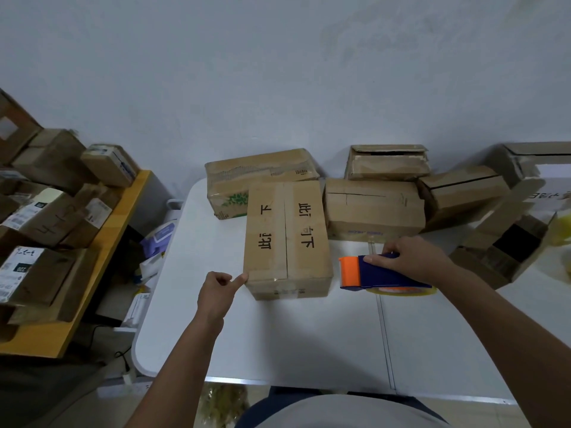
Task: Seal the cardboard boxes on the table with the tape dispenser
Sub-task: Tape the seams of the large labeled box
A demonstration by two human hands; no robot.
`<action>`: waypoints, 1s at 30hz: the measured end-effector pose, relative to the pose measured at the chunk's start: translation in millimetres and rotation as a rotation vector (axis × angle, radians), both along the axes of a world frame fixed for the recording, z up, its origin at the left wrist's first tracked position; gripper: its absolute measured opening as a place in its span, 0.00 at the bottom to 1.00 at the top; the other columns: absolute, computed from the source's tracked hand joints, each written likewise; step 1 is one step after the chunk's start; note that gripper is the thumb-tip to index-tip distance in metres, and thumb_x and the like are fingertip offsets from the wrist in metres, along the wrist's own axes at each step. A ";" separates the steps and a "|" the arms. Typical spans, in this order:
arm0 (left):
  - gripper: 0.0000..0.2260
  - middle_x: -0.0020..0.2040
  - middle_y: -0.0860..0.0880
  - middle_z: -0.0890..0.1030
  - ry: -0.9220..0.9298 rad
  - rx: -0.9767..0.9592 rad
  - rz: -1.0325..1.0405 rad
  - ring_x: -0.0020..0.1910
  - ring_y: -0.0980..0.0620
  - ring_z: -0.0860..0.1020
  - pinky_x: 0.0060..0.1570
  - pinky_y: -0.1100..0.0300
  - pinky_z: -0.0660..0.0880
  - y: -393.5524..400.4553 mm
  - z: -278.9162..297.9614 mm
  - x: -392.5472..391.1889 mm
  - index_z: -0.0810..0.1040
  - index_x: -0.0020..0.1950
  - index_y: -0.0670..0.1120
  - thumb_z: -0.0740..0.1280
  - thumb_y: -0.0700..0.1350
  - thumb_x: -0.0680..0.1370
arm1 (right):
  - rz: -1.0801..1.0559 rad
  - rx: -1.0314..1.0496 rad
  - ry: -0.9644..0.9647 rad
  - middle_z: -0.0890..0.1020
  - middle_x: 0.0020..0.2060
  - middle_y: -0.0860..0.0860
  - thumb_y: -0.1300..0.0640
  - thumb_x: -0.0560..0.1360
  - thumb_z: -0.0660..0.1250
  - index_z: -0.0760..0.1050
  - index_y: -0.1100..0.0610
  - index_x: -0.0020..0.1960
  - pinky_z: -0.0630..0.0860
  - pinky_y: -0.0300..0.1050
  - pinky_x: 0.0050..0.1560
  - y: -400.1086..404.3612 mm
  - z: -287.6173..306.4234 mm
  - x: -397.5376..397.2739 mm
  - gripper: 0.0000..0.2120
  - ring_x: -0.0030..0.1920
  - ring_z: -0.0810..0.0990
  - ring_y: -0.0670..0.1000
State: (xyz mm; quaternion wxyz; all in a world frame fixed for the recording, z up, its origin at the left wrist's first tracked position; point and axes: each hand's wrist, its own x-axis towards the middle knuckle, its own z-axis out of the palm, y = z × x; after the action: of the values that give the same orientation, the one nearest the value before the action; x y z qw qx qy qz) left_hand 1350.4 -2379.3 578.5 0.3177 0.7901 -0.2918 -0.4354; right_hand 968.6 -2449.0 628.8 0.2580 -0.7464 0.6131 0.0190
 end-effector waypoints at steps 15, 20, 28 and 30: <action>0.20 0.52 0.51 0.78 0.025 0.056 -0.037 0.55 0.50 0.75 0.50 0.57 0.69 -1.9 0.4 2.0 0.76 0.53 0.45 0.75 0.58 0.72 | -0.015 0.073 0.082 0.78 0.37 0.42 0.28 0.72 0.57 0.75 0.48 0.49 0.70 0.35 0.35 -7.0 -18.0 0.8 0.24 0.38 0.77 0.41; 0.20 0.55 0.48 0.78 0.040 0.115 -0.086 0.58 0.46 0.75 0.55 0.53 0.72 -5.4 1.8 8.2 0.76 0.53 0.46 0.74 0.59 0.72 | -0.016 0.055 0.072 0.79 0.38 0.44 0.23 0.65 0.52 0.75 0.47 0.46 0.71 0.36 0.36 -6.6 -20.0 3.7 0.31 0.38 0.77 0.41; 0.37 0.80 0.41 0.55 -0.776 0.036 -0.449 0.75 0.40 0.63 0.71 0.43 0.62 -1.0 22.9 -1.5 0.53 0.80 0.45 0.60 0.63 0.79 | -0.022 0.050 0.089 0.79 0.38 0.43 0.24 0.68 0.54 0.76 0.48 0.47 0.71 0.36 0.36 -7.0 -19.3 1.4 0.29 0.38 0.76 0.41; 0.27 0.79 0.46 0.59 -0.890 -0.444 -0.724 0.77 0.46 0.62 0.73 0.49 0.58 2.8 24.0 -9.3 0.60 0.79 0.47 0.58 0.57 0.83 | -0.028 0.051 0.075 0.78 0.38 0.42 0.23 0.64 0.52 0.76 0.48 0.47 0.70 0.36 0.36 -6.2 -18.8 1.2 0.32 0.38 0.76 0.41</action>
State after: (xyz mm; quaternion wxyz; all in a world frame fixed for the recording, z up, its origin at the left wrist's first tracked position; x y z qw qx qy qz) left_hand 1341.1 -2376.6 602.5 0.1542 0.6618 -0.7300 -0.0728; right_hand 969.7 -2455.1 610.0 0.2541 -0.7297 0.6321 0.0588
